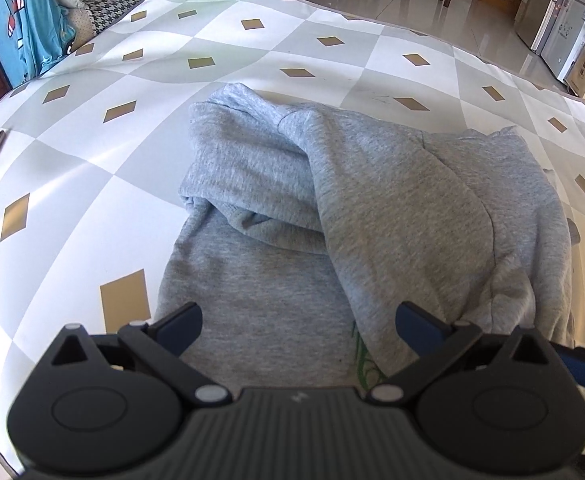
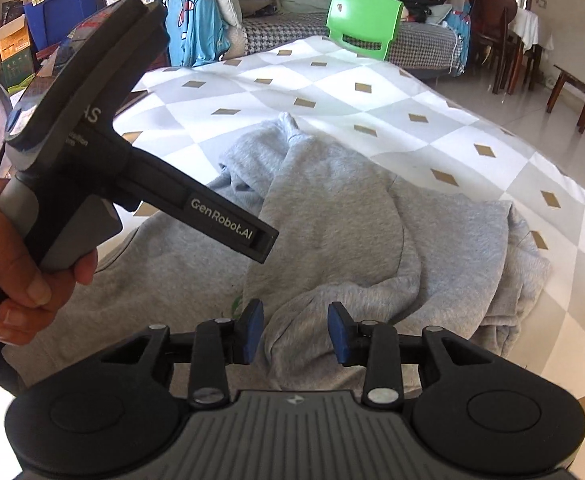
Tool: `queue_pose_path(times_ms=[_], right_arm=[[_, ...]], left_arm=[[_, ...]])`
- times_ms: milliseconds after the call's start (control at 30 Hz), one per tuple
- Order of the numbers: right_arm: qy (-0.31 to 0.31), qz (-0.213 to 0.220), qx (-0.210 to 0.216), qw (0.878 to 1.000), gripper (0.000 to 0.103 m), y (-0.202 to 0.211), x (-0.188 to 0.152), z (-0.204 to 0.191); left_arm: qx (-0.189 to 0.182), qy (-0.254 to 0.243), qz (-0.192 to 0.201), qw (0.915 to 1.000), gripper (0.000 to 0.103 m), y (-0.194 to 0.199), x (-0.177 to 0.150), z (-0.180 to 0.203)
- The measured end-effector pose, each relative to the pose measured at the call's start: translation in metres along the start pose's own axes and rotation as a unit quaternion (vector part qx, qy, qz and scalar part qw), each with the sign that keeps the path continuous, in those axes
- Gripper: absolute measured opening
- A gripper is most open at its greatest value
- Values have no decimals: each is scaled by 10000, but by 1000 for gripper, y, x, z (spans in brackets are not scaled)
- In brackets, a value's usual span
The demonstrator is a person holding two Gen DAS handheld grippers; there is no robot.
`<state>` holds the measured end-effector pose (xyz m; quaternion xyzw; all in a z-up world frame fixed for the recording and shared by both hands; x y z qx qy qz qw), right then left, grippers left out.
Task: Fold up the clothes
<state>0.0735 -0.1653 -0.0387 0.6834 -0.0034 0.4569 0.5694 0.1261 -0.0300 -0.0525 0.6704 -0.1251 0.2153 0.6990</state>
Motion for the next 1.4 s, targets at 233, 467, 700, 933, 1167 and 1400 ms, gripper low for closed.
queue_pose_path(times_ms=[233, 467, 700, 933, 1167, 1400], right_arm=[[233, 233, -517, 9981, 44, -9, 12, -6], [250, -190, -741, 9968, 31, -28, 6, 1], [47, -14, -515, 9987, 9, -10, 3, 9], [455, 252, 230, 9984, 8, 14, -1, -9], [767, -78, 245, 9967, 13, -10, -22, -21], [972, -52, 300, 9948, 25, -12, -27, -32]], left_arm=[[15, 92, -63, 9999, 103, -5, 1, -2], [37, 177, -146, 9997, 103, -11, 3, -4], [111, 200, -142, 9996, 103, -13, 4, -6], [188, 225, 31, 9996, 103, -8, 6, -7], [-71, 116, 245, 9996, 103, 2, 9, 6], [-429, -245, 279, 9984, 103, 2, 6, 30]])
Point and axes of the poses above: each gripper's, at about its wrist camera, not at the fingertips, and y roughly against the way its jaws point, z to its right, x to its top, the point moved 2 cm from there along -y, roughly the way its jaws point, and after that the axes turned 4 degrees about y, right-handed, at the moved point
